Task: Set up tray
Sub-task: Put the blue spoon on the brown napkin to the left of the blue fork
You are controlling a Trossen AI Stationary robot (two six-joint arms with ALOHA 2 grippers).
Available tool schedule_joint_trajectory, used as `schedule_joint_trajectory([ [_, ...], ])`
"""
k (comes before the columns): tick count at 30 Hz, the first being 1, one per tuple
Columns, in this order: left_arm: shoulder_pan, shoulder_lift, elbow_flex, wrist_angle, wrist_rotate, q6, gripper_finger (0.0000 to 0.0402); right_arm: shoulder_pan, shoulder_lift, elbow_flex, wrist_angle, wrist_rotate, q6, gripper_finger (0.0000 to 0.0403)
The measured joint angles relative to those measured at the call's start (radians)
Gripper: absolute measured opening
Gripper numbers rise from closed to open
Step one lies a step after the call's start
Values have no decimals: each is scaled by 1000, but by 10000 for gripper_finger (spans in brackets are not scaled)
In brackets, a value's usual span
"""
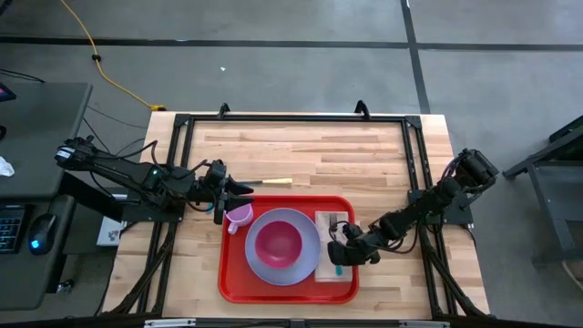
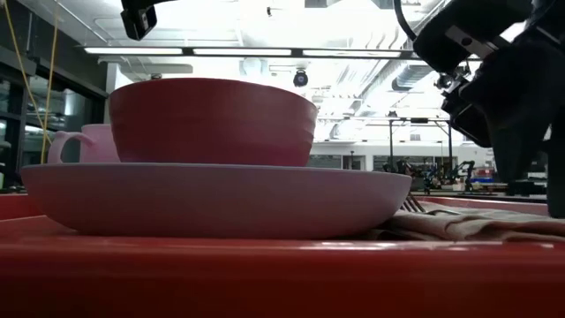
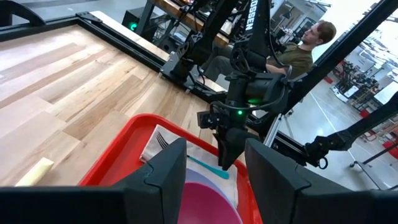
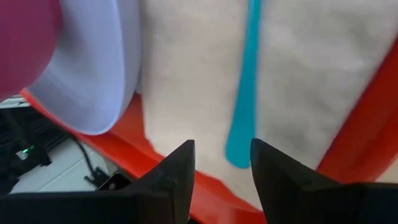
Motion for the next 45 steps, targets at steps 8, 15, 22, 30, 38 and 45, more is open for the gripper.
schedule_joint_trajectory([
  [8,0,0,0,-17,33,37,195,0,-1,0,105,-39,0,134],
  [15,0,-67,-2,-148,63,31,195,11,-1,0,203,-63,-11,134],
  [22,0,-190,-2,-232,118,58,195,22,-39,0,206,127,-114,134],
  [30,0,-305,-2,-464,118,-14,195,7,-147,1,77,393,-310,134],
  [38,0,-397,-2,-720,45,-189,195,-16,-326,1,-134,622,-473,134],
  [45,0,-430,-2,-943,-234,-337,195,-56,-471,1,-176,776,-636,134],
])
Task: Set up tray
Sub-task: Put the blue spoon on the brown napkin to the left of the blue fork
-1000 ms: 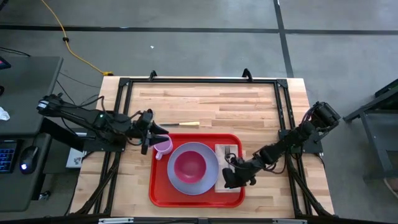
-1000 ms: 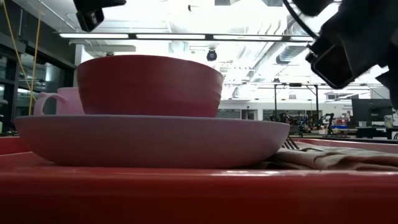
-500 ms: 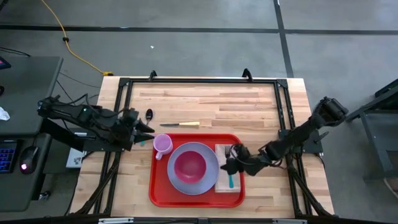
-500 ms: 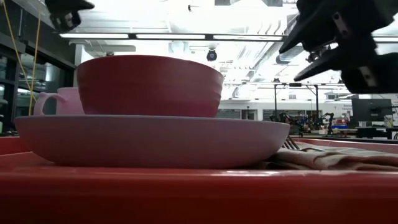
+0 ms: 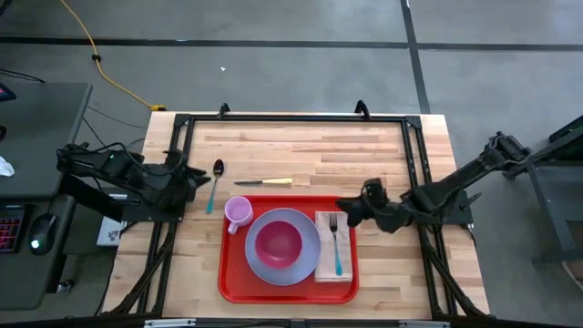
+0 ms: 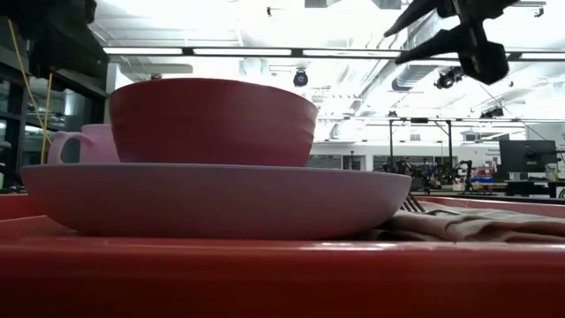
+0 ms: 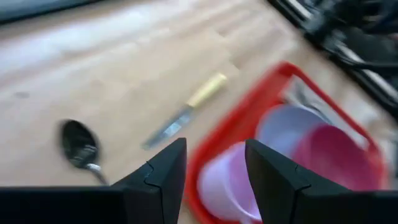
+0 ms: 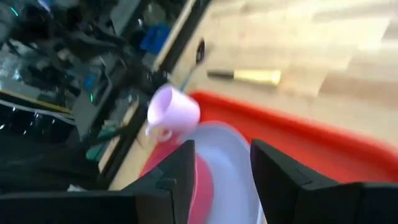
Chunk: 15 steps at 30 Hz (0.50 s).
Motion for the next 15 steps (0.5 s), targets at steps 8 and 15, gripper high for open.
schedule_joint_trajectory([
  [8,0,0,0,-98,-126,20,195,-33,-99,0,-18,112,-195,134],
  [15,0,29,0,-264,-85,-172,195,-36,-140,0,-43,217,-449,134],
])
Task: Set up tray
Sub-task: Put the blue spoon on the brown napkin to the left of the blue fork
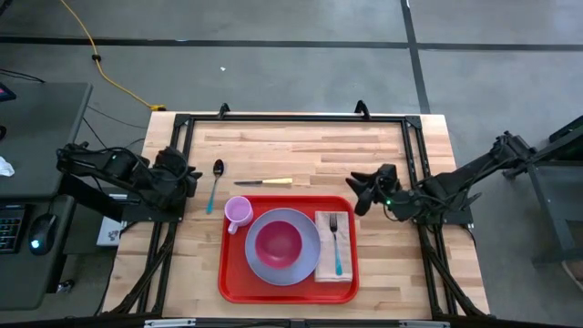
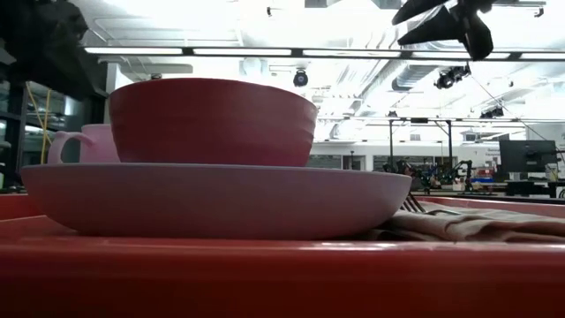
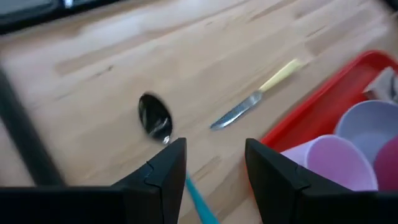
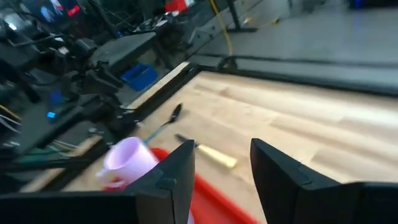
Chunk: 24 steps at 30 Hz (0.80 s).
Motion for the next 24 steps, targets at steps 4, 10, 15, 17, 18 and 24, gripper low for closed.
schedule_joint_trajectory([
  [4,0,27,0,-25,13,-39,195,0,-19,0,-103,30,-9,134],
  [10,0,64,0,-26,13,-41,195,1,-30,0,-308,15,131,134],
  [15,0,76,0,-22,10,-61,195,2,-37,-17,-366,-36,141,134],
  [17,0,77,0,-16,10,-64,195,2,-61,-51,-368,-64,157,134],
  [18,0,77,0,-13,10,-65,195,2,-77,-74,-361,-73,170,134],
  [24,0,77,0,-11,10,-73,195,45,-229,-229,-259,-69,212,134],
])
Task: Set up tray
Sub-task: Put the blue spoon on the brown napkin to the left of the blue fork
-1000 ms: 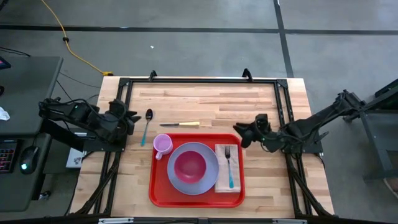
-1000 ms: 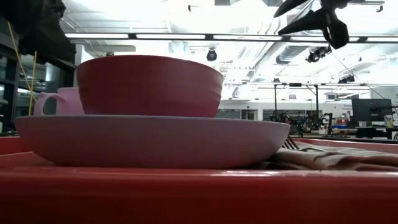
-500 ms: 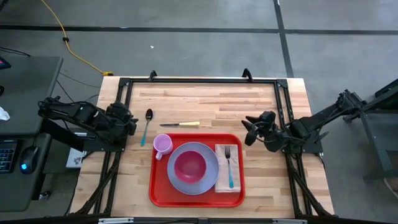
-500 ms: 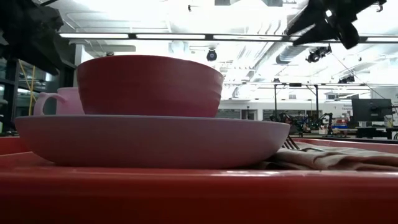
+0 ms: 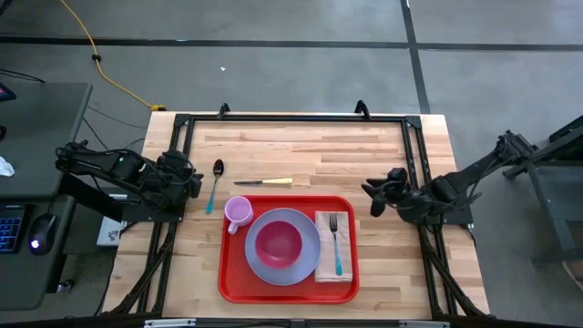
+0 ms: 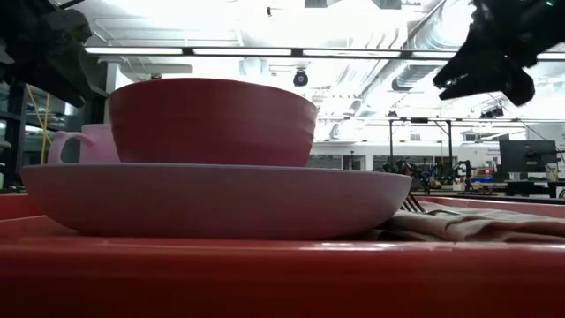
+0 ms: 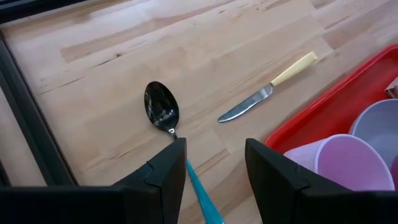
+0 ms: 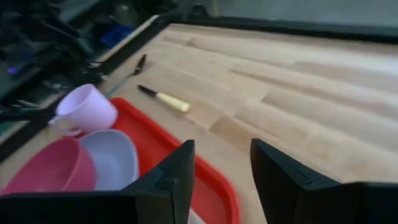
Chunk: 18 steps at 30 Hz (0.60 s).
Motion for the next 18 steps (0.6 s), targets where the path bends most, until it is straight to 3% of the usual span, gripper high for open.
schedule_joint_trajectory([
  [11,0,11,0,8,23,-145,195,54,-302,-249,199,56,-119,134],
  [18,0,102,0,-9,97,-294,195,57,-501,-395,337,78,-230,134],
])
